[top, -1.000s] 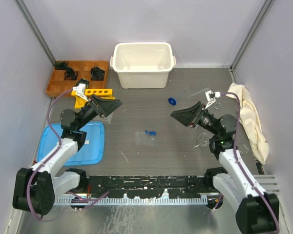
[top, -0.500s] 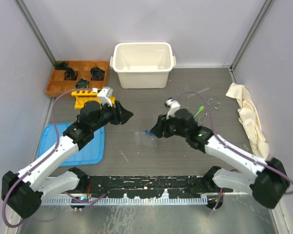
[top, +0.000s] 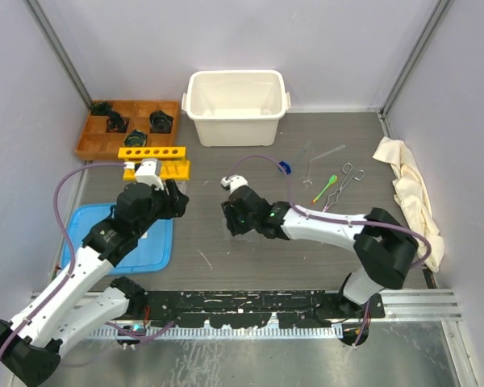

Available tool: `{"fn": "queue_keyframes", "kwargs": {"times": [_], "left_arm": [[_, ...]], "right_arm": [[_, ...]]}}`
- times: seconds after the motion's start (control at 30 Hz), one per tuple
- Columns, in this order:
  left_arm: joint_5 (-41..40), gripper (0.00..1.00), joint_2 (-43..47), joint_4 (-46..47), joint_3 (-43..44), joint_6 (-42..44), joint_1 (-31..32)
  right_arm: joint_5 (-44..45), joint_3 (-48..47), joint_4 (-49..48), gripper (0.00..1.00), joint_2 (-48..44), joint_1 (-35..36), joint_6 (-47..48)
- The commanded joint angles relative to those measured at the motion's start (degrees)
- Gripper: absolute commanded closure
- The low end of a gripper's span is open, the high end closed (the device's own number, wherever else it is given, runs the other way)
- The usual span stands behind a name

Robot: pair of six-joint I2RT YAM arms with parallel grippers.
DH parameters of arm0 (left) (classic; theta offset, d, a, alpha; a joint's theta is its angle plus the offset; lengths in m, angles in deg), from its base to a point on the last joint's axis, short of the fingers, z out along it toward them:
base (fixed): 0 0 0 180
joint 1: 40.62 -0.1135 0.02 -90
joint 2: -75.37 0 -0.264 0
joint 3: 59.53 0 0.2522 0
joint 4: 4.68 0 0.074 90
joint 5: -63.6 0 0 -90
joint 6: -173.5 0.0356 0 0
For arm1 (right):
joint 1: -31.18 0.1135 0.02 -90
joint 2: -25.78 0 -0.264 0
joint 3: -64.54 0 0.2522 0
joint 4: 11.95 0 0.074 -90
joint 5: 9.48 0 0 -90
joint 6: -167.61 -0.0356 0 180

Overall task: Organize the chemistry lab equipment
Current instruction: Pick up the test tube at the center of the board.

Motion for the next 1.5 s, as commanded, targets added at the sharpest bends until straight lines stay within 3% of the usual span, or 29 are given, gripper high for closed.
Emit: {"fn": "queue_keyframes", "kwargs": {"times": [0.0, 0.63, 0.9, 1.47], "left_arm": [[-1.0, 0.44, -1.9, -1.7, -0.7, -1.3, -0.1], [2.5, 0.44, -10.9, 2.1, -1.4, -2.1, -0.1], [2.6, 0.44, -14.2, 2.7, -1.0, -1.9, -0.1], [4.8, 0.44, -16.9, 4.7, -1.8, -2.8, -0.1]], "right_arm": [[3.3, -7.8, -1.9, 0.59, 5.0, 3.9, 0.5], [7.2, -11.6, 1.0, 0.62, 13.2, 5.9, -4.0], [5.8, -10.2, 0.5, 0.72, 14.6, 6.0, -5.4], [6.1, -10.6, 0.6, 0.73, 18.8, 6.2, -6.3]]}}
